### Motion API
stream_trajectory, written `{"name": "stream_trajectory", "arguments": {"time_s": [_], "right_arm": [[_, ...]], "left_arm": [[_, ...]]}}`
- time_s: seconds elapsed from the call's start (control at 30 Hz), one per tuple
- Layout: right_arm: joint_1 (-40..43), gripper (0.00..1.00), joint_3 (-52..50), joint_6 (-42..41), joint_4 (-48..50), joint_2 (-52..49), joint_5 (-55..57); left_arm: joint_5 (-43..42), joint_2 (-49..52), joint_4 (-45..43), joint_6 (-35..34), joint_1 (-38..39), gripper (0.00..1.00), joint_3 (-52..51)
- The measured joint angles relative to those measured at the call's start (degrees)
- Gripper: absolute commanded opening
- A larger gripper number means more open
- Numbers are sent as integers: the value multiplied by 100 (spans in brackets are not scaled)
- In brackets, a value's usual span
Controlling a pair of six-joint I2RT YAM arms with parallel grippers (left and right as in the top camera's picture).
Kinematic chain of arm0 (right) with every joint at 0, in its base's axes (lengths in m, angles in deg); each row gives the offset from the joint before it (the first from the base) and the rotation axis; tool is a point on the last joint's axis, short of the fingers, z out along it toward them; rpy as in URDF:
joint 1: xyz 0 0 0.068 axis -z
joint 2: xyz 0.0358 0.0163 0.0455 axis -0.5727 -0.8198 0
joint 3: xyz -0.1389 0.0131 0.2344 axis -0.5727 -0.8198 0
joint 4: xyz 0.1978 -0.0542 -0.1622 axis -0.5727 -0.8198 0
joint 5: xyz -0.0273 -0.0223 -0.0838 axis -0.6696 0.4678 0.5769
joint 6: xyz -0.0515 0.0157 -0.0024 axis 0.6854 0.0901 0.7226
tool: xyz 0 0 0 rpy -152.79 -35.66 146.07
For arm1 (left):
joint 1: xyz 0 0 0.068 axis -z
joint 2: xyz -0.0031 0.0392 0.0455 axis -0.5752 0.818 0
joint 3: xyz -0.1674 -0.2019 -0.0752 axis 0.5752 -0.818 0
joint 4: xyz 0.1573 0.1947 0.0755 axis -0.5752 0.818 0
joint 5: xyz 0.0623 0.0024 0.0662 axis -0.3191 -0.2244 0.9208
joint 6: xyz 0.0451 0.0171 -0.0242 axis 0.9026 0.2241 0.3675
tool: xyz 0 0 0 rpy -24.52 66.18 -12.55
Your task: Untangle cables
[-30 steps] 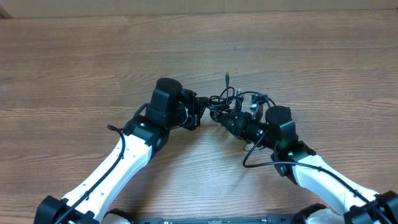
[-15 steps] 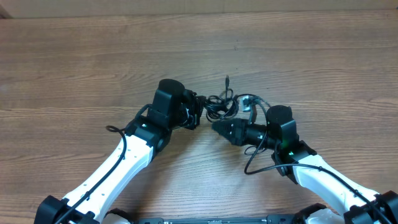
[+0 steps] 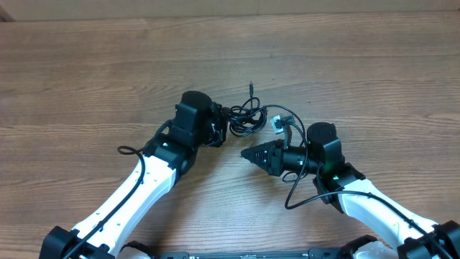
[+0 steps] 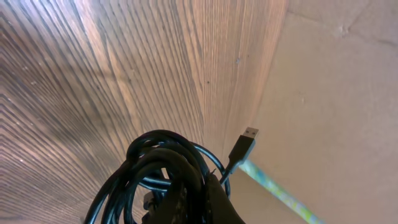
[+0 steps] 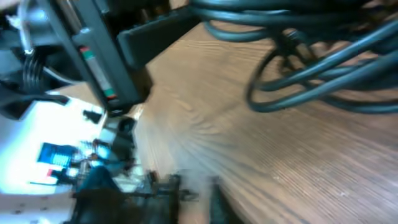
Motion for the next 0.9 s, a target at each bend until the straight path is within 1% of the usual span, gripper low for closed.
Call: {"name": "stream_trajectory", "arguments": {"time_s": [0.03, 0.07, 0.1, 0.27, 0.33, 0.5, 0.63, 0.77, 0.9], "right_arm": [[-2, 58, -2, -199, -90, 0, 146], [-2, 63, 0, -321, -127, 0, 267], [-2, 65, 0, -448, -164, 0, 387], [0, 67, 0, -1178, -201, 0, 861], [-2, 68, 0, -1340, -210, 0, 946], [-2, 76, 0, -1547, -238, 0, 1056], [-2, 81, 0, -1609, -243, 0, 1123], [-2, 84, 0, -1635, -245, 0, 1200], [-2, 85, 0, -1637, -247, 0, 1285]], "left_arm": [[9, 0, 13, 105, -4, 4, 0], [17, 0, 20, 177, -4, 4, 0], [20, 0, 22, 302, -2, 4, 0], [20, 0, 22, 1193, -2, 4, 0], [22, 0, 20, 1547, -2, 4, 0], [17, 0, 22, 2612, -2, 4, 0], [-105, 0, 39, 3943, -4, 4, 0], [-361, 0, 90, 5202, -2, 5, 0], [-511, 0, 129, 6006, -2, 4, 0]]}}
